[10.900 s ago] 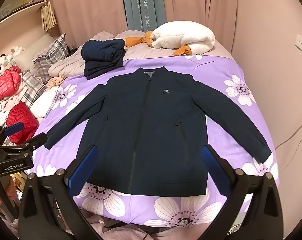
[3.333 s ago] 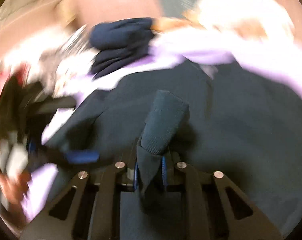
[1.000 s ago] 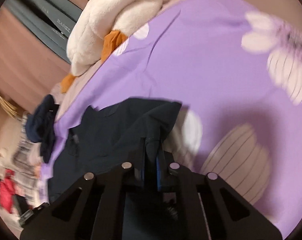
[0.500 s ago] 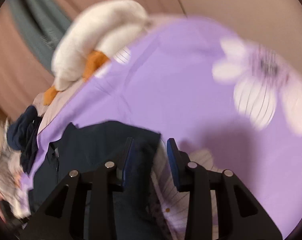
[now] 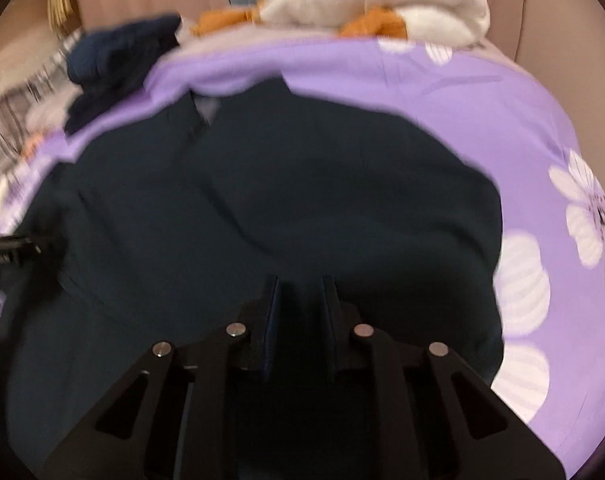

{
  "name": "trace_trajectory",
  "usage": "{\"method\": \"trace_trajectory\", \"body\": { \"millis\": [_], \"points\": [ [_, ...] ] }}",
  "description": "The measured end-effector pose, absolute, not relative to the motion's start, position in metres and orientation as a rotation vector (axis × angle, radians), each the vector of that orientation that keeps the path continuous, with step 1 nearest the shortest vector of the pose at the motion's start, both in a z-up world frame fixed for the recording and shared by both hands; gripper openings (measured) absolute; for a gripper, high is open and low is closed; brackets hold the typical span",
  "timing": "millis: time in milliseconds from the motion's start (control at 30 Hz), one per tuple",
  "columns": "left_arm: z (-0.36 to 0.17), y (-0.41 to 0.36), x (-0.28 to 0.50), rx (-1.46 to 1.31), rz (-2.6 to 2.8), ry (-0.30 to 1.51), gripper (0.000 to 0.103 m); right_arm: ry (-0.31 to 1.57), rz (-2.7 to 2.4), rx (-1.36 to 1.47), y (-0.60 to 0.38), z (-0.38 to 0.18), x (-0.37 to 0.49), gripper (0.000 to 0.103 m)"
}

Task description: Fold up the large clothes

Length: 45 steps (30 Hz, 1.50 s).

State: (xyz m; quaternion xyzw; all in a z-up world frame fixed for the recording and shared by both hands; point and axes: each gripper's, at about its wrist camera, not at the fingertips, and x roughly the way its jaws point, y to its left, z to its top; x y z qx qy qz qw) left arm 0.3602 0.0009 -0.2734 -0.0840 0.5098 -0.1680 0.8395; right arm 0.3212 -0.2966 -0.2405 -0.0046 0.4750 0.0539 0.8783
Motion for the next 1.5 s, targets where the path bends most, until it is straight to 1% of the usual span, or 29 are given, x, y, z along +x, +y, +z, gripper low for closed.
{"method": "trace_trajectory", "body": {
  "millis": [67,167,233,300,367,400,433,467,500,567,633,667,733,800,833,900,933,967,1067,1233,1500],
  "points": [
    [-0.272,0.006,0.359,-0.205,-0.367,1.067,0.056,0.998,0.097,-0.025,-0.297,-0.251,0.316,0.017],
    [-0.267,0.017,0.356,-0.288,-0.378,1.076,0.056,0.983,0.087,-0.024,-0.299,-0.249,0.31,0.021],
    [-0.259,0.031,0.345,-0.334,-0.365,1.069,0.056,0.995,0.085,0.032,-0.302,-0.244,0.308,0.026],
    [-0.249,0.047,0.327,-0.383,-0.358,1.042,0.058,0.979,0.093,0.098,-0.301,-0.233,0.299,0.04],
    [-0.243,0.07,0.306,-0.464,-0.357,1.012,0.069,0.933,0.109,0.143,-0.301,-0.217,0.285,0.048],
    [-0.24,0.084,0.294,-0.506,-0.348,0.996,0.071,0.921,0.115,0.156,-0.299,-0.213,0.277,0.049],
    [-0.238,0.097,0.281,-0.543,-0.339,0.979,0.072,0.908,0.124,0.174,-0.296,-0.208,0.267,0.049],
    [-0.236,0.111,0.269,-0.578,-0.327,0.964,0.073,0.897,0.138,0.197,-0.294,-0.203,0.258,0.052],
    [-0.235,0.123,0.257,-0.609,-0.315,0.953,0.073,0.89,0.149,0.224,-0.293,-0.2,0.249,0.056],
    [-0.233,0.149,0.229,-0.667,-0.291,0.93,0.074,0.876,0.172,0.262,-0.288,-0.193,0.232,0.061],
    [-0.232,0.172,0.203,-0.708,-0.263,0.914,0.079,0.867,0.198,0.29,-0.281,-0.188,0.212,0.068],
    [-0.231,0.188,0.185,-0.738,-0.242,0.897,0.081,0.867,0.217,0.304,-0.277,-0.186,0.203,0.073],
    [-0.23,0.214,0.159,-0.784,-0.204,0.868,0.081,0.856,0.249,0.337,-0.267,-0.185,0.189,0.076],
    [-0.229,0.238,0.137,-0.823,-0.16,0.84,0.082,0.863,0.28,0.388,-0.26,-0.186,0.173,0.081],
    [-0.228,0.25,0.124,-0.84,-0.137,0.827,0.084,0.863,0.286,0.413,-0.252,-0.187,0.169,0.083],
    [-0.229,0.274,0.099,-0.875,-0.083,0.8,0.094,0.872,0.323,0.485,-0.244,-0.19,0.153,0.093],
    [-0.231,0.284,0.089,-0.894,-0.058,0.785,0.101,0.875,0.339,0.514,-0.239,-0.191,0.148,0.095],
    [-0.233,0.299,0.073,-0.925,-0.022,0.761,0.101,0.883,0.355,0.553,-0.234,-0.192,0.142,0.098],
    [-0.245,0.331,0.045,-1.02,0.038,0.723,0.101,0.901,0.379,0.621,-0.218,-0.196,0.124,0.099],
    [-0.268,0.363,0.021,-1.136,0.071,0.692,0.101,0.917,0.43,0.663,-0.189,-0.193,0.102,0.099],
    [-0.311,0.376,0.027,-1.334,-0.033,0.7,0.101,0.94,0.482,0.614,-0.166,-0.181,0.092,0.099]
  ]
}}
